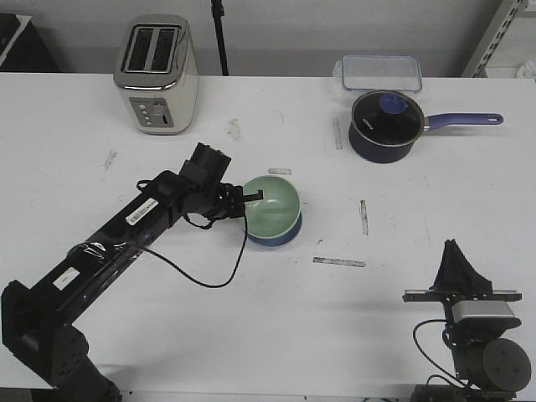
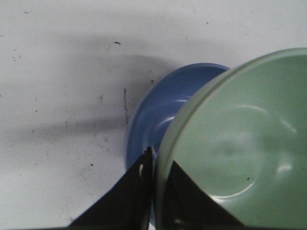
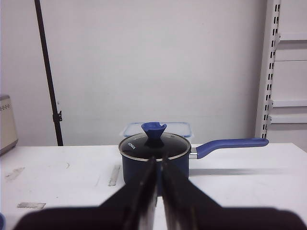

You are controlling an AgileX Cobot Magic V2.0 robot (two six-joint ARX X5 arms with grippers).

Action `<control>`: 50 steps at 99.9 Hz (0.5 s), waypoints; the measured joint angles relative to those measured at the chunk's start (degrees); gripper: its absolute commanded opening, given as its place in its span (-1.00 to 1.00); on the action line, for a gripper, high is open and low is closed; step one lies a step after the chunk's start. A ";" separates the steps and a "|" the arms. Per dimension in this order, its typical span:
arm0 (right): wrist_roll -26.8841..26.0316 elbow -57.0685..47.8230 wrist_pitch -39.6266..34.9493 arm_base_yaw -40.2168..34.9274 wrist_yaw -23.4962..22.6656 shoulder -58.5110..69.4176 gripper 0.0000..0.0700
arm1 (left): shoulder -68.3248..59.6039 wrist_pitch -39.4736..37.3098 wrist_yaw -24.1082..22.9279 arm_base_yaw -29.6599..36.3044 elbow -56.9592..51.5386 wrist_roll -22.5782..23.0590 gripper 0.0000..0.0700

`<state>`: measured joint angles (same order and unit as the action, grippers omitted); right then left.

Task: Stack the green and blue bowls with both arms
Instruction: 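Carry the green bowl with the left gripper onto the blue bowl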

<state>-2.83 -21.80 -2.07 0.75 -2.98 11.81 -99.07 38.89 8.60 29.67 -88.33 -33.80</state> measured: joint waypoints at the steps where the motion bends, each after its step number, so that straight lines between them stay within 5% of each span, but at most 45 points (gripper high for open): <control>1: 0.00 0.00 0.00 0.00 0.00 0.00 -0.98 | -0.07 0.00 -0.22 0.11 0.00 0.00 -1.00; 50: 0.00 0.00 0.02 0.00 0.00 0.00 -0.98 | -3.02 -1.11 -1.22 2.27 0.00 -1.29 -0.99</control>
<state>-2.83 -21.80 -2.04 0.75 -2.98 11.81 -102.08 37.78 7.38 31.94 -88.33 -35.09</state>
